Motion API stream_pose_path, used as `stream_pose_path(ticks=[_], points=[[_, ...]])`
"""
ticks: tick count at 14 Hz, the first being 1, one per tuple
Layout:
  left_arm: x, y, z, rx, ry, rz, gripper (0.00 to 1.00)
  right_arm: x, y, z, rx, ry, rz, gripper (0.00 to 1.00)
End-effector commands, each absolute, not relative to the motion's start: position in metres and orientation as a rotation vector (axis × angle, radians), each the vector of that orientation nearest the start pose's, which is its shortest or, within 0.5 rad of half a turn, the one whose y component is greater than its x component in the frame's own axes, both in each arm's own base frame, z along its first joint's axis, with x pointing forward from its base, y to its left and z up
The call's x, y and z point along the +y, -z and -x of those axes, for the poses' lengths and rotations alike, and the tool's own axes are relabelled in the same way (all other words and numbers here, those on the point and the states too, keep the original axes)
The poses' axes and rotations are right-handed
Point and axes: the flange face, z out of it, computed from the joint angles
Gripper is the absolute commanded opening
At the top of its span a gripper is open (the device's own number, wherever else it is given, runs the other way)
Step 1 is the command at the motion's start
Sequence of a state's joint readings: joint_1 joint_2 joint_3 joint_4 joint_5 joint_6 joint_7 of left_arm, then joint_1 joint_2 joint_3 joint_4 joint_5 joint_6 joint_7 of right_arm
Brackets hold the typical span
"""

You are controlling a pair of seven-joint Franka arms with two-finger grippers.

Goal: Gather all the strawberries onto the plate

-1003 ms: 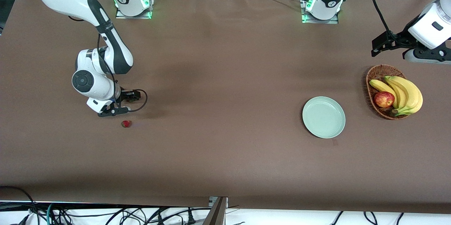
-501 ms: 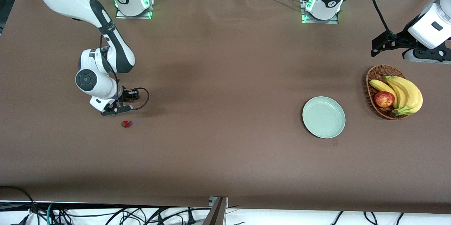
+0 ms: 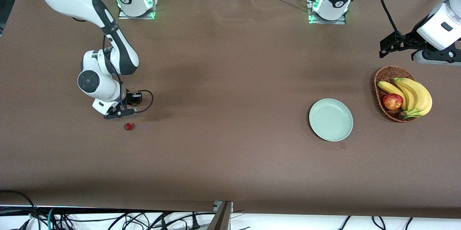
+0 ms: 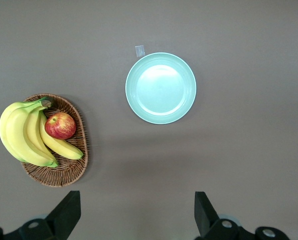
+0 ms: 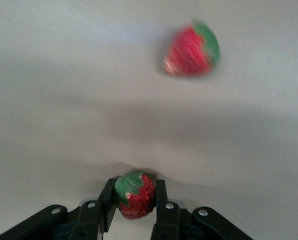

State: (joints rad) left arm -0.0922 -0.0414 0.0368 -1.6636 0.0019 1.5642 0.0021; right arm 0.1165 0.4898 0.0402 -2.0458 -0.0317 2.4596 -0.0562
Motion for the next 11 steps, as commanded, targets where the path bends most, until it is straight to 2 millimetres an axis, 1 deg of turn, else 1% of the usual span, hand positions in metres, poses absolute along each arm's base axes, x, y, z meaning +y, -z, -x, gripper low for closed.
stream_pose_path(ticks=[1,2,3,5,6,8,9,10,11], points=[[-0.029,-0.608,-0.541,0.119,-0.104,3.113,1.00,0.143,-0.223,-0.595,-0.366,-0.048,3.078,0.09],[-0.029,-0.608,-0.541,0.119,-0.104,3.113,1.00,0.171,-0.228,-0.595,-0.285,-0.032,3.072,0.09],[-0.030,-0.608,-0.540,0.122,-0.107,3.112,1.00,0.201,-0.229,-0.593,-0.205,-0.028,3.065,0.09],[-0.030,-0.608,-0.540,0.122,-0.104,3.112,1.00,0.269,-0.236,-0.588,-0.046,0.000,3.050,0.09],[-0.030,-0.608,-0.540,0.122,-0.104,3.112,1.00,0.305,-0.238,-0.583,0.048,0.013,3.038,0.09],[-0.033,-0.608,-0.540,0.124,-0.107,3.113,1.00,0.391,-0.246,-0.571,0.242,0.044,2.983,0.09],[-0.033,-0.608,-0.540,0.127,-0.104,3.112,1.00,0.431,-0.243,-0.561,0.314,0.043,2.957,0.09],[-0.033,-0.608,-0.540,0.127,-0.104,3.114,1.00,0.464,-0.234,-0.548,0.370,0.030,2.941,0.09],[-0.032,-0.608,-0.540,0.124,-0.104,3.114,1.00,0.492,-0.228,-0.539,0.412,0.027,2.916,0.09]])
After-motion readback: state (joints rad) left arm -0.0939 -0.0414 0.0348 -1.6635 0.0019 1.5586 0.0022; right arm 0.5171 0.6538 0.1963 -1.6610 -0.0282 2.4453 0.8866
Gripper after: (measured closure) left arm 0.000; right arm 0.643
